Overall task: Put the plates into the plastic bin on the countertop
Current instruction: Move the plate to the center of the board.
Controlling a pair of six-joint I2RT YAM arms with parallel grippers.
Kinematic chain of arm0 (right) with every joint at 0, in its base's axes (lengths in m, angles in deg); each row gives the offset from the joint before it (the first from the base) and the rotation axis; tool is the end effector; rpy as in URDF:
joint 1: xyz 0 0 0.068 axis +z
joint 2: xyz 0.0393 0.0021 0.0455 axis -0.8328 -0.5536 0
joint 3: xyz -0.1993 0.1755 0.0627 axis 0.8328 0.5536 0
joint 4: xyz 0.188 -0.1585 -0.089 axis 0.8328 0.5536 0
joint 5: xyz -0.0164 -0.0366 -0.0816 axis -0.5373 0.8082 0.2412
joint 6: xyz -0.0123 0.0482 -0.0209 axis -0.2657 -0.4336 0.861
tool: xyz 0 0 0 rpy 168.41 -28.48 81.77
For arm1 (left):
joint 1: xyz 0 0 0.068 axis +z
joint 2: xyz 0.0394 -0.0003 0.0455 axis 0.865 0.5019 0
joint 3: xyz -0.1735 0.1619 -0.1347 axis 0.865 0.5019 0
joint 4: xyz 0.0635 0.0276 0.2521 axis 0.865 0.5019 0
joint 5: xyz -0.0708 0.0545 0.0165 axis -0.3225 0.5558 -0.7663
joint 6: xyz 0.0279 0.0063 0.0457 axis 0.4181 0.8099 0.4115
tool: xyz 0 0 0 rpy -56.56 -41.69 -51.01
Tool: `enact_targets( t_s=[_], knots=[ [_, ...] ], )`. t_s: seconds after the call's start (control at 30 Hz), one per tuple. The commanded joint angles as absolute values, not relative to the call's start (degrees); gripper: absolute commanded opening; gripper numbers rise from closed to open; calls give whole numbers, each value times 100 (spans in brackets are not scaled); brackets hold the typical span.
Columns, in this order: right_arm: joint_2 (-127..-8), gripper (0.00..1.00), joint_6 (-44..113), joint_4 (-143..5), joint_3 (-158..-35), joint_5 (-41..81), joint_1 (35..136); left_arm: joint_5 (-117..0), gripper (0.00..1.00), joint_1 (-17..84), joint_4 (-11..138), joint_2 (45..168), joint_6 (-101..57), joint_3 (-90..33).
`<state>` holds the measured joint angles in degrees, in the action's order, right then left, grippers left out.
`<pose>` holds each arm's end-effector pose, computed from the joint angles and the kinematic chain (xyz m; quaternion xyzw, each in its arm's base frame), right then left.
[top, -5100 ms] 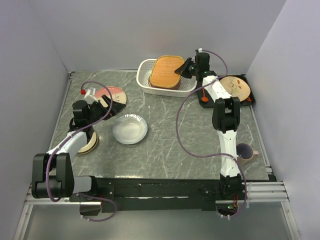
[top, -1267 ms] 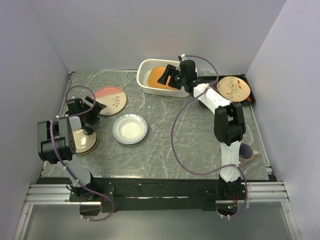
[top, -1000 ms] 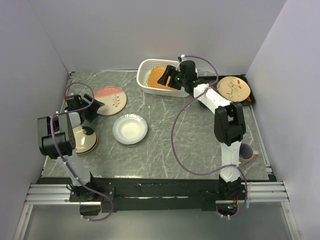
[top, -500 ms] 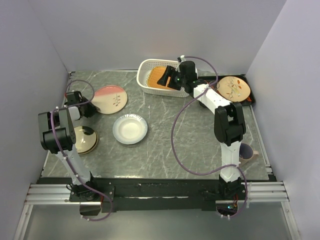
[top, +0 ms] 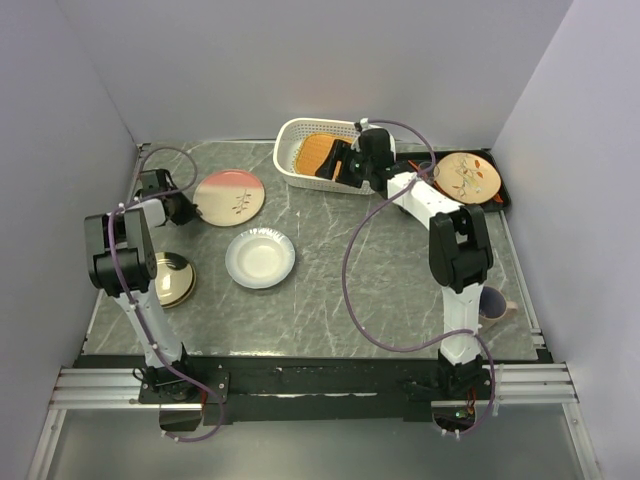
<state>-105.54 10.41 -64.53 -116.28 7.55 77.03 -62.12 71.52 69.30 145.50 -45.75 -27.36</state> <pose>0.4561 0.1848 0.2487 -0.0117 0.8518 0.3525 0.3874 0.4158 0.0781 0.1471 -0.3352 0.8648 -0.1692 0.3335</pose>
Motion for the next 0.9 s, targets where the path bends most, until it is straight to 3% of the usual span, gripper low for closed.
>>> enact_targets(
  t_s=[0.0, 0.23, 0.87],
  knots=[
    [-9963, 77, 1122, -6778, -11472, 638, 7748, -5862, 6, 6884, 7737, 14792, -4103, -2840],
    [-9849, 77, 1122, -6937, -11164, 348, 7862, -5634, 1, 6586, 7948, 14792, -3953, -2849],
    [-10297, 76, 1017, -7464, -10672, 40, 8187, -5071, 1, 5786, 8326, 14326, -3681, -2234]
  ],
)
